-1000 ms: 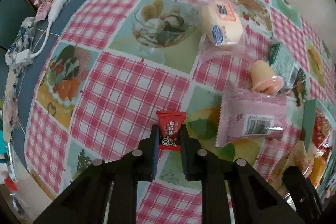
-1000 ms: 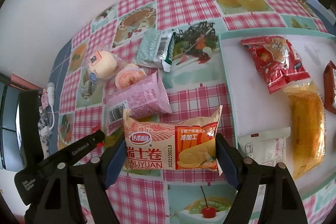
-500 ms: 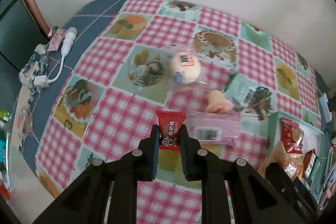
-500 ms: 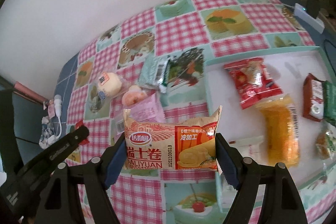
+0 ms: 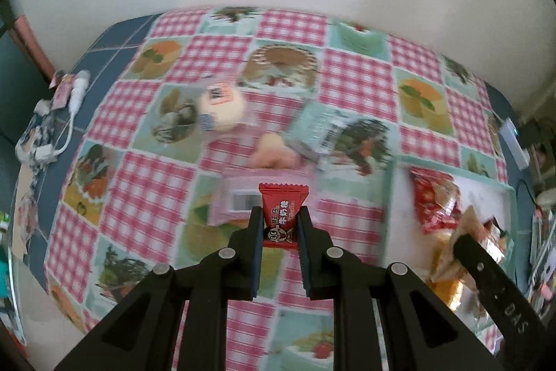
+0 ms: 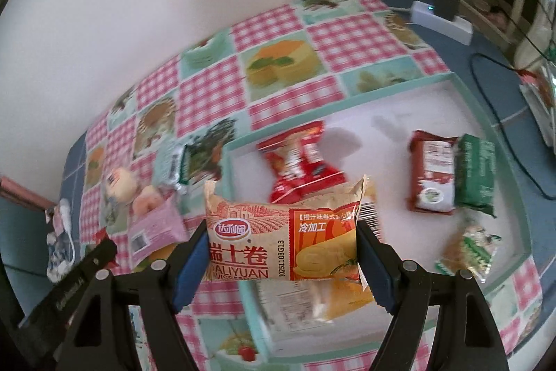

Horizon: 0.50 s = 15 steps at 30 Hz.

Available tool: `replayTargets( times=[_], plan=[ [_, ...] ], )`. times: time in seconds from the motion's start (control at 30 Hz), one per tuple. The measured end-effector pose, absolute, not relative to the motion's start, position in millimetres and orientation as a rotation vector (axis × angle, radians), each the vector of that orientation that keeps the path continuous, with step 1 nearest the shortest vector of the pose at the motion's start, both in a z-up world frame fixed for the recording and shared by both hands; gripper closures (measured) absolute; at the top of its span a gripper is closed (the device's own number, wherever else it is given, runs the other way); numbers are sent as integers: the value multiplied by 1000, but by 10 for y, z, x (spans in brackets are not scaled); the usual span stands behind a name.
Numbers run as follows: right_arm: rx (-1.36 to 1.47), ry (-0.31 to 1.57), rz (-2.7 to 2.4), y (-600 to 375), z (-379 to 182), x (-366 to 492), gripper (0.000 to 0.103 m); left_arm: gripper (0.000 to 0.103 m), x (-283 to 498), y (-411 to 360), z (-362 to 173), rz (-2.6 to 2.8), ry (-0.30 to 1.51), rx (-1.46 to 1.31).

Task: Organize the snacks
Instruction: 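Carry both snacks over the white tray and open both tools to drop them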

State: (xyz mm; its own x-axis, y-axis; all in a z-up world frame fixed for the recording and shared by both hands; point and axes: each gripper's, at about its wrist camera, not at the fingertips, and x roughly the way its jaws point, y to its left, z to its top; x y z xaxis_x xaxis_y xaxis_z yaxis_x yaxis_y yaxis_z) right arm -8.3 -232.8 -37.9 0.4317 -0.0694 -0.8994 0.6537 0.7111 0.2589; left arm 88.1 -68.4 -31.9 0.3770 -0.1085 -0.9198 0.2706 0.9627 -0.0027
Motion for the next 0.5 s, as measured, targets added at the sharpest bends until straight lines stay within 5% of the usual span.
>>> replayTargets(
  times=[0.5],
  plan=[
    [760,1024,-687,-3022,-490,-561,22,84,399,-1568,-382,-406,1167,309]
  ],
)
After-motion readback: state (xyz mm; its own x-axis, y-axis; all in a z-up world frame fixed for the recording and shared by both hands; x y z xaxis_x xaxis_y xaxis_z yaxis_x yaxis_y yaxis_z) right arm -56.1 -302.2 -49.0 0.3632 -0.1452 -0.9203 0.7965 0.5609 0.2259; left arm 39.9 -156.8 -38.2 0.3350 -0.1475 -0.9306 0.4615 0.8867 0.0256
